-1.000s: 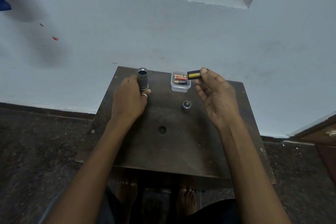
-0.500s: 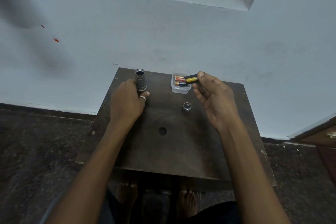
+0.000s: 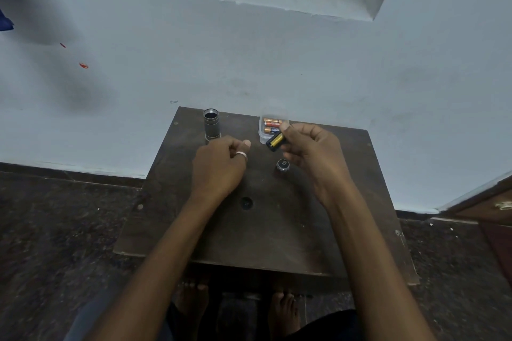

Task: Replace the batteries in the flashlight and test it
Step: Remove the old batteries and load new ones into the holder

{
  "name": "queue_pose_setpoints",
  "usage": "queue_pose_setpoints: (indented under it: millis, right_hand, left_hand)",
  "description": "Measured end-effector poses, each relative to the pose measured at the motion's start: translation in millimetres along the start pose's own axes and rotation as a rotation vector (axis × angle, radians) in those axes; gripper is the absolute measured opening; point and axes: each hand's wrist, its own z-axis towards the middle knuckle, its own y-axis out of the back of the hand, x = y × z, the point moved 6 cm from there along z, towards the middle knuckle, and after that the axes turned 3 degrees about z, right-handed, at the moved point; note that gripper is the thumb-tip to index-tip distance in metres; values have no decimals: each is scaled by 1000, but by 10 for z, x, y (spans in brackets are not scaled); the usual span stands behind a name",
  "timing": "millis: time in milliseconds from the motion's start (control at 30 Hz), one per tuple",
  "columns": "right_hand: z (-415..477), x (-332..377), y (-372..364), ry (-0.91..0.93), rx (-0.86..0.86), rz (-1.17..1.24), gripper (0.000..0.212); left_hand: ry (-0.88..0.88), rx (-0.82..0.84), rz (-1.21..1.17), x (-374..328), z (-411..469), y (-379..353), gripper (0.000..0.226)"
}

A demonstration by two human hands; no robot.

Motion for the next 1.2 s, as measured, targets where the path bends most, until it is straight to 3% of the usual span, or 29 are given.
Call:
queue_pose_setpoints:
  millis: [133,233,433,567,700,1200]
  right_hand:
    - [-6,56,-34,53,12,-46,27]
    - [-19,53,-48,90,32,-59,31]
    - [-18,37,-103,171,41,-170,22]
    - [-24,70,-131,233,50,-228,15]
    - [-67,134,-167,379,49,-419,26]
    - [-162,110,-297,733,138,-849,39]
  left_hand:
    - [262,305,-640,-110,-54,-228,30]
    - [287,431,-771,-208,-92,-285,34]
    - [296,464,-914,-212,-102,-290,23]
    - [329,458,-980,-167,-58,-284,18]
    - [339,414,-995,-120,-10,-277,23]
    - [281,294,-792,-19,35,-258,12]
